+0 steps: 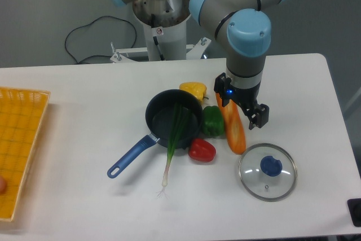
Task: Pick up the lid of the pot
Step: 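Move the gripper over the glass lid's blue knob and lower it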
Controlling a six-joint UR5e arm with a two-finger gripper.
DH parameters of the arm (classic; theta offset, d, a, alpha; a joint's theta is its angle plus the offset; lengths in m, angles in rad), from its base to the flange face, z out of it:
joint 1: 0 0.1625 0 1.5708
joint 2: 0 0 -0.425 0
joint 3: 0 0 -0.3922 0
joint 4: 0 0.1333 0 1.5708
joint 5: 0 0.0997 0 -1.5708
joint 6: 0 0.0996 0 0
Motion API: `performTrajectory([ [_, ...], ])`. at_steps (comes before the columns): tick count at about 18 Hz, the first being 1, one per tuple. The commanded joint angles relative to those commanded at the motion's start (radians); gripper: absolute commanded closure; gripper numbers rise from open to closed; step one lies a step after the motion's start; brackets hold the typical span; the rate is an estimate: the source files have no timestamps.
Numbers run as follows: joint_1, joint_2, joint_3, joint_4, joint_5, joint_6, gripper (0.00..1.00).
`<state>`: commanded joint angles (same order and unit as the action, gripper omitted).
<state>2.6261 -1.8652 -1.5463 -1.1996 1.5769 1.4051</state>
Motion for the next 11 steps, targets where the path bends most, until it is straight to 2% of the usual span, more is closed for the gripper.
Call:
performTrajectory([
  [2,0.014,-0.008,-0.003,0.005,0.002,0.005,0.0],
  [7,0.023,-0.052,0.04,0.009,0.002,0.009,0.0],
  [11,0.02,-0.089,0.043,0.077,0.0,-0.002,0.0],
])
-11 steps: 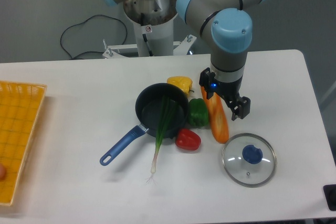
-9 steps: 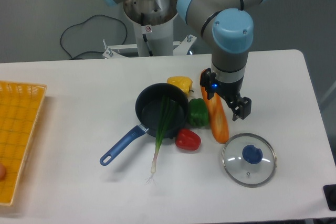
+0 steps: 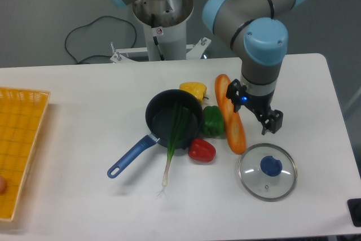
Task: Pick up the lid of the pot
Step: 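Move the gripper over the glass lid's blue knob and lower it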
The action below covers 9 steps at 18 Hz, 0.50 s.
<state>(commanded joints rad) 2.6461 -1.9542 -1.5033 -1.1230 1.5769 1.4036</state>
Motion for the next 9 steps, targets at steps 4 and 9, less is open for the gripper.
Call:
performTrajectory([
  [4,-0.006,-0.043,0.0,0.034,0.002,-0.009,0.0],
  [9,-0.009,-0.071,0.012,0.075,0.008,-0.117,0.0],
])
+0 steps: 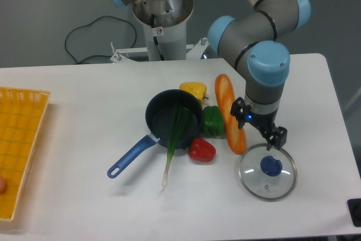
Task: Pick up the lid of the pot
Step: 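Move the gripper over the glass lid's blue knob and lower it, then close the gripper around the blue knob of the glass lid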
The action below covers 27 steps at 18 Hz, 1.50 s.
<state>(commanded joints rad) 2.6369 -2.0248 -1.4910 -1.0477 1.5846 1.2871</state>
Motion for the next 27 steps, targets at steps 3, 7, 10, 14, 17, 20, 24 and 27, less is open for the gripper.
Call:
performTrajectory([
  [3,0.002,-0.02,0.009,0.009,-0.006,-0.005,0.0],
  [7,0.006,-0.07,0.04,0.029,-0.008,-0.071,0.0],
  [10,0.027,-0.11,0.066,0.029,-0.011,-0.065,0.0],
  [14,0.077,-0.13,0.078,0.029,-0.126,-0.058,0.0],
  [17,0.087,-0.14,0.08,0.026,-0.141,-0.055,0.0],
  [20,0.087,-0.143,0.08,0.006,-0.133,-0.054,0.0],
  [24,0.087,-0.158,0.078,-0.02,-0.097,-0.002,0.0],
  [27,0.087,-0.17,0.084,-0.017,-0.092,0.011,0.0],
])
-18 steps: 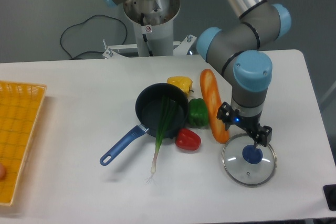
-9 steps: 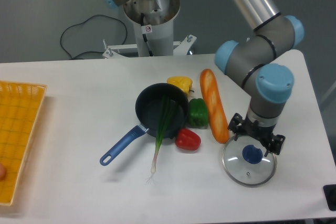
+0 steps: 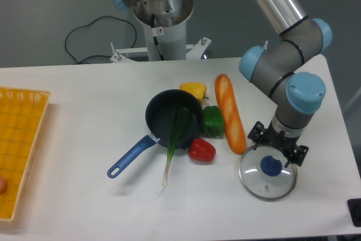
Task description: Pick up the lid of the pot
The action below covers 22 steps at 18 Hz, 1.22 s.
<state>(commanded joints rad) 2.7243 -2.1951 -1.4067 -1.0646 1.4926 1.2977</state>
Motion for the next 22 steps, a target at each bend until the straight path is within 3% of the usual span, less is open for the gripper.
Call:
performTrajectory([
  [8,-0.005,-0.025,0.018,0.003,0.002,-0.003,0.0],
  [11,-0.008,-0.034,0.02,0.005,0.002,-0.011,0.06],
  [22,-0.009,-0.051,0.034,0.009,-0.002,-0.002,0.01],
])
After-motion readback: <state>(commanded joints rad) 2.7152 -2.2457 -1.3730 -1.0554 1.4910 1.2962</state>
